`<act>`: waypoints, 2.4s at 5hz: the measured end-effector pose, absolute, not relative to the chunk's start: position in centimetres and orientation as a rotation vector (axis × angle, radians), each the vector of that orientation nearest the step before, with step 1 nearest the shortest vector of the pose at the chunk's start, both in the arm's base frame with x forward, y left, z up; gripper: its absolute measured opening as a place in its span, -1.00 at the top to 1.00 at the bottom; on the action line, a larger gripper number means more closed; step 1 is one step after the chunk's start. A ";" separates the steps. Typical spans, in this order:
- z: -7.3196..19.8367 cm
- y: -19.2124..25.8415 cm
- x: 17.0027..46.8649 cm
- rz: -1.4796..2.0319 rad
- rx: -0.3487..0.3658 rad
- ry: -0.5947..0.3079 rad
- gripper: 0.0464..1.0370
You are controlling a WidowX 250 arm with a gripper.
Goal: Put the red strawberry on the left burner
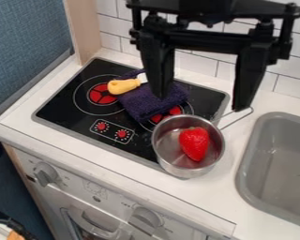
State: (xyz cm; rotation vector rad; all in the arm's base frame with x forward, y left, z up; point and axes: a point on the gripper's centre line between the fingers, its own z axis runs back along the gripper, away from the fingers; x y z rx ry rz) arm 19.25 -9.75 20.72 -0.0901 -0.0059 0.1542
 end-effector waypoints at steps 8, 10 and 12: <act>7.6 -5.3 29.6 0.555 -0.017 -0.094 -0.93; 5.6 -5.6 29.3 0.578 -0.025 -0.071 -0.93; 3.5 -5.3 29.9 0.613 0.007 -0.023 -0.93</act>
